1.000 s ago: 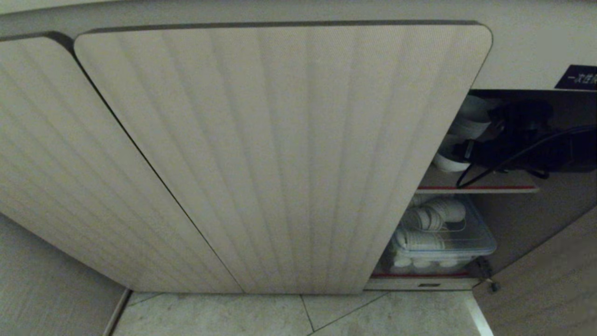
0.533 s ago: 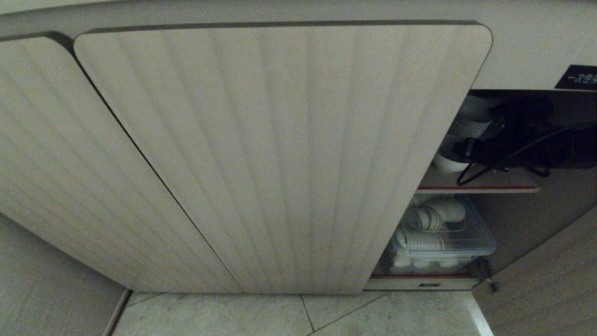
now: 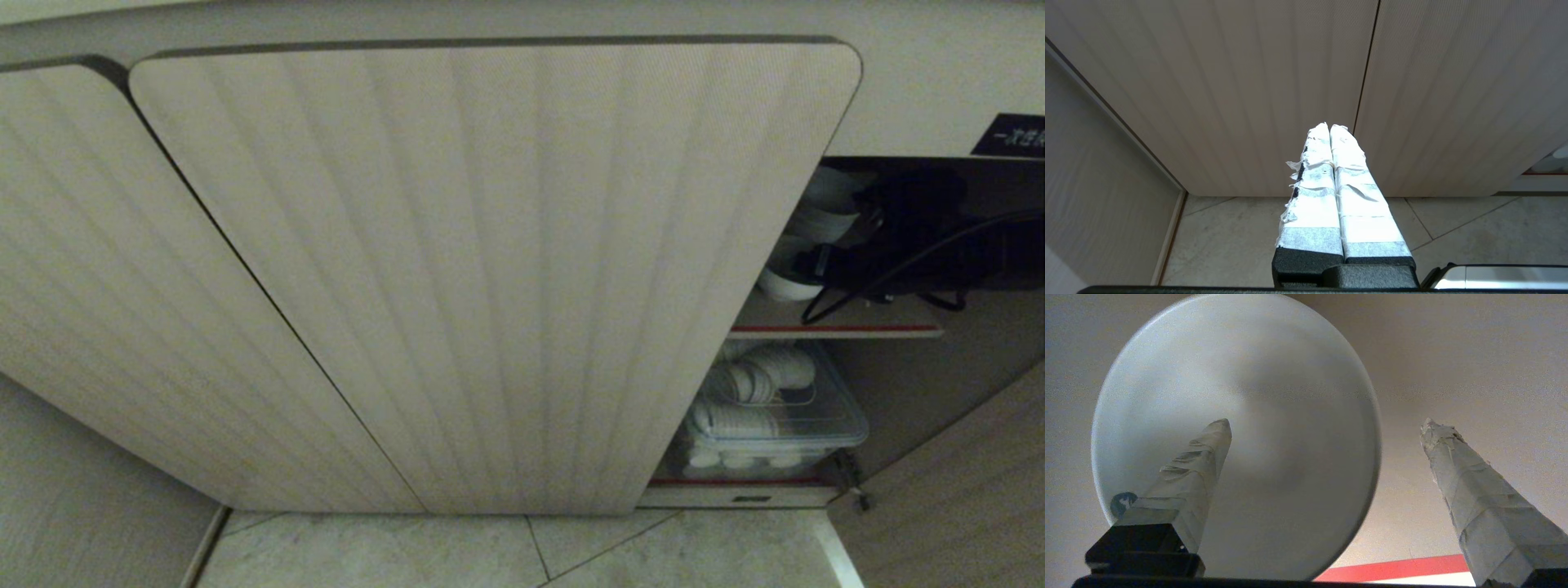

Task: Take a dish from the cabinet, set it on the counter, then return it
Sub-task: Take the bowl from the cabinet

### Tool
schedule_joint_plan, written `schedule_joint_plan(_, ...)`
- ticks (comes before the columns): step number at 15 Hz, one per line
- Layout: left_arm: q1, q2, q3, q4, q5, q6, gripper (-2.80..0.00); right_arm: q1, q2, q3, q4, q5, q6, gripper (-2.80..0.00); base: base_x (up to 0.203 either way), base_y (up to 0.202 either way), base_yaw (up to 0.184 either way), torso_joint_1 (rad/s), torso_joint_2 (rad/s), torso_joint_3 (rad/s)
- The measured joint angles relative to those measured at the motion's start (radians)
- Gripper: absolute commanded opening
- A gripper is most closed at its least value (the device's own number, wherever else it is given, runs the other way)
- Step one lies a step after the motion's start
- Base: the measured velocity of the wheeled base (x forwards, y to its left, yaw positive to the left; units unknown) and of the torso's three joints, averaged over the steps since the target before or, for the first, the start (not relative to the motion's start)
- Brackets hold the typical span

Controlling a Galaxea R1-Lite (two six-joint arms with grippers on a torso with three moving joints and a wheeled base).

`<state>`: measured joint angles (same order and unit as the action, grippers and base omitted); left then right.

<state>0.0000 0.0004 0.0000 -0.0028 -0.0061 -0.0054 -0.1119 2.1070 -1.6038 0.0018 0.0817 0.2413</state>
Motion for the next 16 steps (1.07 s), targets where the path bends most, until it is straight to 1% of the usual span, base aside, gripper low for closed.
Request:
schedule_joint_plan(7, 0.000, 0.000, 0.000, 0.000, 0.000, 0.000, -2.80, 0.000, 0.005, -0.019, 0.037, -0.001, 0.000, 0.00, 0.000, 0.000, 0.000, 0.000, 0.00, 0.000)
schedule_joint_plan(14, 0.000, 0.000, 0.000, 0.000, 0.000, 0.000, -2.80, 0.001, 0.011, -0.029, 0.035, -0.003, -0.002, 0.00, 0.000, 0.000, 0.000, 0.000, 0.00, 0.000)
schedule_joint_plan(15, 0.000, 0.000, 0.000, 0.000, 0.000, 0.000, -2.80, 0.001, 0.011, -0.029, 0.035, -0.003, -0.003, -2.80, 0.000, 0.000, 0.000, 0.000, 0.00, 0.000)
schedule_joint_plan(16, 0.000, 0.000, 0.000, 0.000, 0.000, 0.000, -2.80, 0.001, 0.011, -0.028, 0.035, -0.002, -0.003, -2.80, 0.000, 0.000, 0.000, 0.000, 0.00, 0.000)
